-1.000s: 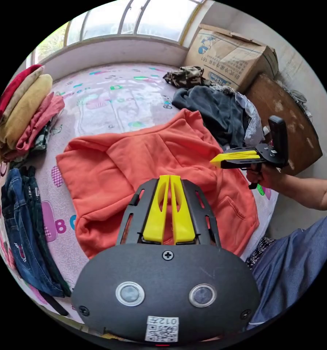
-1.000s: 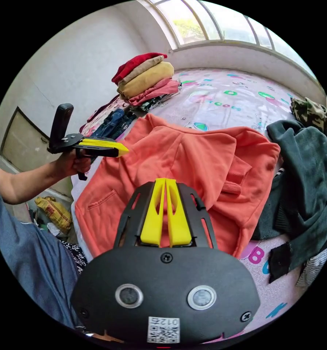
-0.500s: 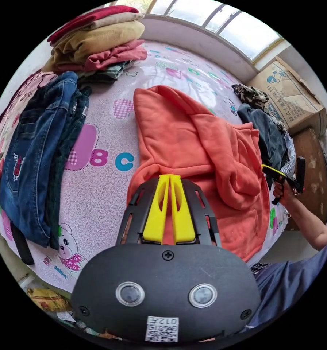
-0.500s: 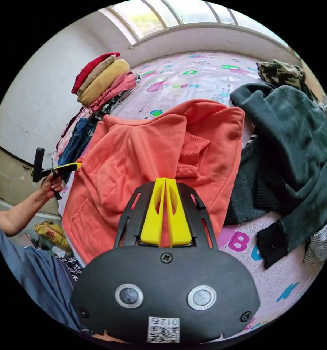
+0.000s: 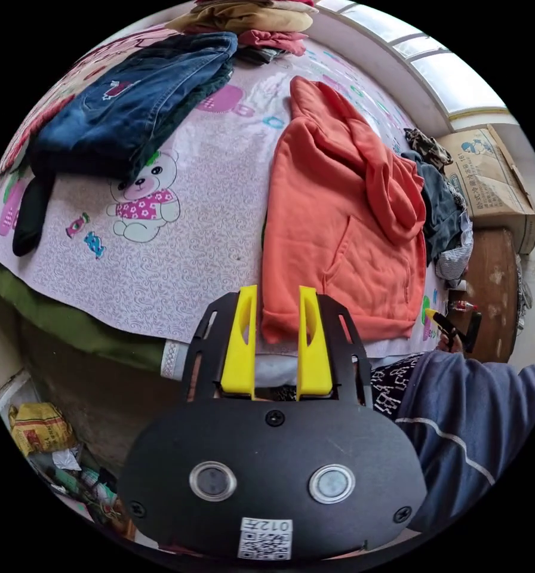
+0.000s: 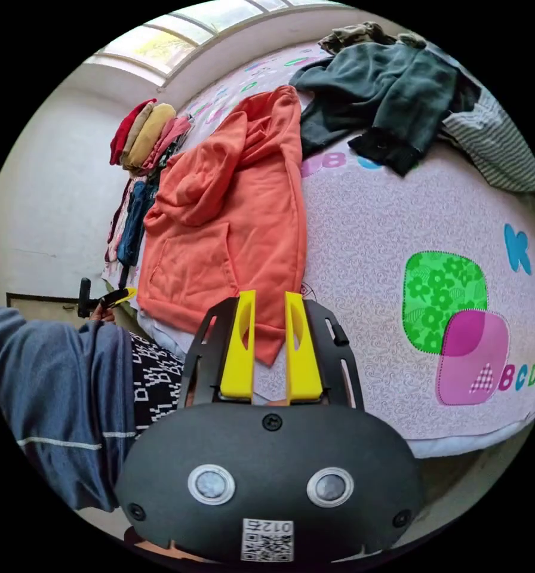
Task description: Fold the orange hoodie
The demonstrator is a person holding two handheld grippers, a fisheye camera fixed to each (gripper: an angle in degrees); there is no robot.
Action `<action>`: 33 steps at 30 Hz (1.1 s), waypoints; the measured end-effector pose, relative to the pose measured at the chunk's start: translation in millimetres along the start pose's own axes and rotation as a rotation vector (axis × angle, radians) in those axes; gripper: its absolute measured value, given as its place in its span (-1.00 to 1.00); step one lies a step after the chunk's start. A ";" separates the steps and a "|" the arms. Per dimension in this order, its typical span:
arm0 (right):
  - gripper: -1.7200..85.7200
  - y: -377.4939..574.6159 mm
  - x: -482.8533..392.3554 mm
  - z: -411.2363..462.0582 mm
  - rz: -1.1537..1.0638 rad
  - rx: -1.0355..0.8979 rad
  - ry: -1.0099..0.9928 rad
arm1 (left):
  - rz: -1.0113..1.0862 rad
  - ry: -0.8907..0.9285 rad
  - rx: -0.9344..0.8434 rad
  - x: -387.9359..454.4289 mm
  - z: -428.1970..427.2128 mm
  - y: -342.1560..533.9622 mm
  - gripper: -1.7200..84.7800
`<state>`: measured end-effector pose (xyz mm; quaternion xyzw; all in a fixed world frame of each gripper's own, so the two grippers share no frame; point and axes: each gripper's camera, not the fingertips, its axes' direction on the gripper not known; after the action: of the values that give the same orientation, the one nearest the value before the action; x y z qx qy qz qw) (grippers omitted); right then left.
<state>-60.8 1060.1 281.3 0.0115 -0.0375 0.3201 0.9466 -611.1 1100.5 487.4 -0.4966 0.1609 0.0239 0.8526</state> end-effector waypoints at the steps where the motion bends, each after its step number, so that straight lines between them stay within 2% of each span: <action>1: -0.77 14.4 24.9 -1.2 0.072 0.020 -0.074 | -0.008 0.051 0.000 -13.2 3.9 5.6 -0.78; 5: -0.75 51.6 97.8 -9.1 0.230 0.086 -0.243 | -0.067 0.279 -0.017 -67.2 18.7 13.0 -0.77; 8: -0.75 62.3 121.3 -9.1 0.231 0.062 -0.245 | -0.055 0.305 -0.016 -90.2 21.3 11.6 -0.77; 12: -0.75 63.3 131.3 -7.3 0.186 0.040 -0.288 | -0.007 0.234 -0.022 -93.8 17.1 7.0 -0.76; 16: -0.77 62.6 141.7 1.3 0.159 0.020 -0.330 | 0.065 0.296 -0.098 -96.6 27.7 1.9 -0.75; 19: -0.80 63.8 154.8 3.0 0.173 0.022 -0.333 | 0.051 0.302 -0.095 -105.3 29.4 -1.4 -0.78; 22: -0.87 64.4 165.8 1.4 0.181 -0.006 -0.316 | 0.034 0.264 -0.164 -115.6 32.2 -5.5 -0.84; 27: -0.90 72.9 182.2 -28.8 0.132 0.036 -0.445 | 0.064 0.310 -0.157 -128.4 9.6 -5.9 -0.90; 33: -0.92 82.8 190.8 -90.5 0.024 0.142 -0.618 | 0.210 0.453 -0.047 -129.7 -57.5 -4.2 -0.93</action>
<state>45.8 1245.4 205.9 0.1739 -0.3011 0.3146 0.8833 -747.6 1064.6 503.5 -0.4893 0.3980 0.0043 0.7760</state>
